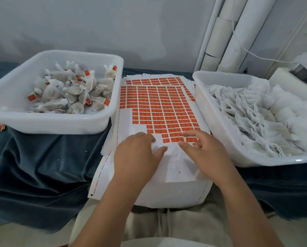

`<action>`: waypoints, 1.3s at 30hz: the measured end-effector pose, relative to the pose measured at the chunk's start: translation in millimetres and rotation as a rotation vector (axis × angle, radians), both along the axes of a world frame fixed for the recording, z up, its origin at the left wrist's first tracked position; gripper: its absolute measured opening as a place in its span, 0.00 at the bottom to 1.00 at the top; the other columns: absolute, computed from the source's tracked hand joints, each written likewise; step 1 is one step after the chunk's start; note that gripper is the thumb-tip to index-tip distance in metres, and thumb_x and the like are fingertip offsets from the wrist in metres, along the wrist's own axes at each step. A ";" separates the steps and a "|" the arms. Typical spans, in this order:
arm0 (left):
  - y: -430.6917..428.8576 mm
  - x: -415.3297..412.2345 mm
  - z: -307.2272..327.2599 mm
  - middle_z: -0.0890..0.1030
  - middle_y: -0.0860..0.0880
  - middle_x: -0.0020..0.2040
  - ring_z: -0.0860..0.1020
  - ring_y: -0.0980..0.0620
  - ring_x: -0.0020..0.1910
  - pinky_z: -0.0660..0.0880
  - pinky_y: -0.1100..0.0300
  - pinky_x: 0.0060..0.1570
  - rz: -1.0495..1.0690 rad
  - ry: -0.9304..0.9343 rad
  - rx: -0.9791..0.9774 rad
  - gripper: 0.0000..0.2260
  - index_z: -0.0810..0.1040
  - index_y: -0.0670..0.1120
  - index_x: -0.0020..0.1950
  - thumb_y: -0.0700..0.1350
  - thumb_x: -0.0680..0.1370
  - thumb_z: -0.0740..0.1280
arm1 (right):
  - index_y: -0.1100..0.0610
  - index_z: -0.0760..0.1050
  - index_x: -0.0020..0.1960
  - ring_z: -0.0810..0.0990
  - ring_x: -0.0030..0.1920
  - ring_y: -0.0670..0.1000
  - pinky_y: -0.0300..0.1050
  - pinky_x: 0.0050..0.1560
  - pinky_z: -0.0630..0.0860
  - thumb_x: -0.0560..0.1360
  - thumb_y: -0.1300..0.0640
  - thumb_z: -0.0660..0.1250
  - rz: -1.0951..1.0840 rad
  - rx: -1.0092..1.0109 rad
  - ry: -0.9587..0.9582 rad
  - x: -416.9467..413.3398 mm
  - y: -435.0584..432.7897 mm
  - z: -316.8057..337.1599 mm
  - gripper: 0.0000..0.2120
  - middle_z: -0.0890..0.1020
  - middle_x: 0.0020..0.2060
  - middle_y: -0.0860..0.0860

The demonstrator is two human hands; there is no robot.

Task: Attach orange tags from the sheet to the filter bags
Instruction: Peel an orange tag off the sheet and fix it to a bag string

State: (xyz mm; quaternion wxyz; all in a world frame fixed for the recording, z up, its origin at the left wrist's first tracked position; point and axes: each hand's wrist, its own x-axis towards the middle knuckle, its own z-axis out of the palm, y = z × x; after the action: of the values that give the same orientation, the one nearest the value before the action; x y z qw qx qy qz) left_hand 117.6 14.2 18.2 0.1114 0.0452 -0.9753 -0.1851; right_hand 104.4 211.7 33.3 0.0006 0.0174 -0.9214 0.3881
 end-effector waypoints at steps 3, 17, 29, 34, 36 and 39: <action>4.6 -0.1 -8.4 0.81 0.60 0.63 0.81 0.56 0.57 0.76 0.57 0.57 -0.005 -0.001 0.003 0.28 0.75 0.59 0.67 0.74 0.74 0.65 | 0.38 0.76 0.67 0.75 0.53 0.37 0.33 0.54 0.70 0.80 0.41 0.69 0.012 0.106 0.052 -8.0 -4.9 -8.2 0.16 0.79 0.63 0.35; -2.0 -3.7 -23.2 0.86 0.58 0.49 0.81 0.56 0.45 0.79 0.57 0.51 -0.060 0.103 0.010 0.19 0.85 0.56 0.54 0.69 0.75 0.69 | 0.44 0.84 0.61 0.83 0.49 0.47 0.36 0.52 0.67 0.82 0.40 0.64 0.283 0.583 0.172 -34.6 -21.8 -8.5 0.15 0.86 0.54 0.44; -4.9 -10.8 -27.5 0.84 0.58 0.40 0.72 0.59 0.32 0.65 0.64 0.37 -0.018 0.038 -0.028 0.14 0.83 0.59 0.48 0.66 0.80 0.64 | 0.50 0.80 0.64 0.78 0.41 0.51 0.50 0.59 0.79 0.82 0.51 0.68 0.442 1.018 0.213 -45.0 -47.1 -12.8 0.12 0.84 0.53 0.49; -2.6 -4.3 -31.9 0.86 0.56 0.40 0.80 0.54 0.34 0.74 0.62 0.39 -0.063 0.215 0.019 0.12 0.88 0.56 0.50 0.60 0.81 0.68 | 0.45 0.83 0.60 0.83 0.49 0.47 0.44 0.61 0.77 0.84 0.38 0.60 0.283 0.596 0.246 -29.5 -32.2 -13.7 0.18 0.85 0.52 0.43; -0.7 -1.1 -31.4 0.86 0.55 0.39 0.82 0.53 0.34 0.79 0.58 0.41 -0.094 0.285 0.105 0.09 0.88 0.54 0.47 0.55 0.81 0.70 | 0.46 0.85 0.57 0.83 0.47 0.46 0.43 0.57 0.78 0.82 0.35 0.61 0.240 0.461 0.236 -22.4 -28.2 -15.1 0.20 0.86 0.49 0.43; 1.6 1.3 -26.8 0.87 0.55 0.40 0.82 0.54 0.35 0.81 0.57 0.40 -0.077 0.339 0.238 0.07 0.88 0.53 0.48 0.51 0.81 0.71 | 0.45 0.85 0.51 0.82 0.41 0.42 0.39 0.48 0.79 0.81 0.33 0.62 0.206 0.320 0.289 -16.6 -32.7 -17.8 0.19 0.85 0.42 0.40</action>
State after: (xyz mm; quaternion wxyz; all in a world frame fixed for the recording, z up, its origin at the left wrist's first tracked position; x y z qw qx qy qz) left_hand 118.8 15.8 -8.7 0.2604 -0.0112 -0.9150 -0.3081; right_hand 87.9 179.0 15.5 0.0902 0.1664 -0.9549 0.2286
